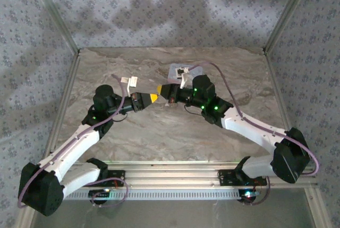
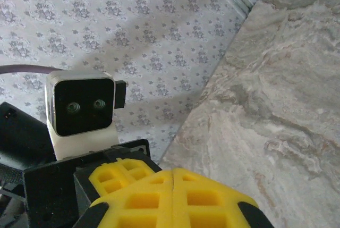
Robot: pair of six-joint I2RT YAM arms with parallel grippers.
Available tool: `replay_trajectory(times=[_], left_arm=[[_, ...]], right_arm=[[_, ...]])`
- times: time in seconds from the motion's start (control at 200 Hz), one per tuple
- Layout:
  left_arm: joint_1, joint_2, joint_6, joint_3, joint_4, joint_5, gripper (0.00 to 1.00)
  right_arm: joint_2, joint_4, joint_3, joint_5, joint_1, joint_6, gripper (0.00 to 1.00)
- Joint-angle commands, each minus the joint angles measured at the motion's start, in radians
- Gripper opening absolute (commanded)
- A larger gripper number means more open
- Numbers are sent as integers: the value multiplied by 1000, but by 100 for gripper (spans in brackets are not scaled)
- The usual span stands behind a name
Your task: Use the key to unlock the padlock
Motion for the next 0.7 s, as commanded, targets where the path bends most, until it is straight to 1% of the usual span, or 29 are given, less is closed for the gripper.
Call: replay_trajectory(times=[0.0, 0.055, 0.11, 0.14, 0.2, 0.275, 0.365, 0.44, 0.53, 0.59, 0.695], left_arm=[[-5, -18, 52, 53, -18, 40, 0], [-4, -21, 85, 69, -68, 43, 0], [-3, -27, 136, 93, -138, 47, 0], [0, -31, 171, 109, -185, 49, 6], [13, -42, 235, 140, -279, 55, 22], [38, -51, 295, 169, -350, 81, 37], [64, -59, 329, 180, -372, 131, 48], [65, -64, 340, 179, -348, 167, 50], [59, -68, 289, 148, -231, 209, 50], [43, -74, 271, 130, -170, 208, 50], [8, -76, 273, 113, -118, 191, 50]], right_arm=[[7, 24, 14, -28, 3, -27, 0], [7, -15, 31, -46, 2, -58, 0], [3, -105, 67, -57, 1, -121, 0], [0, -170, 94, -62, -1, -160, 0], [-5, -311, 154, -67, 0, -280, 0], [-2, -487, 240, -77, -1, -413, 0], [-1, -594, 304, -119, -9, -502, 0], [-9, -606, 312, -172, -20, -527, 0], [-18, -596, 313, -223, -30, -534, 0], [-22, -585, 311, -243, -36, -533, 0], [-25, -554, 304, -275, -39, -517, 0]])
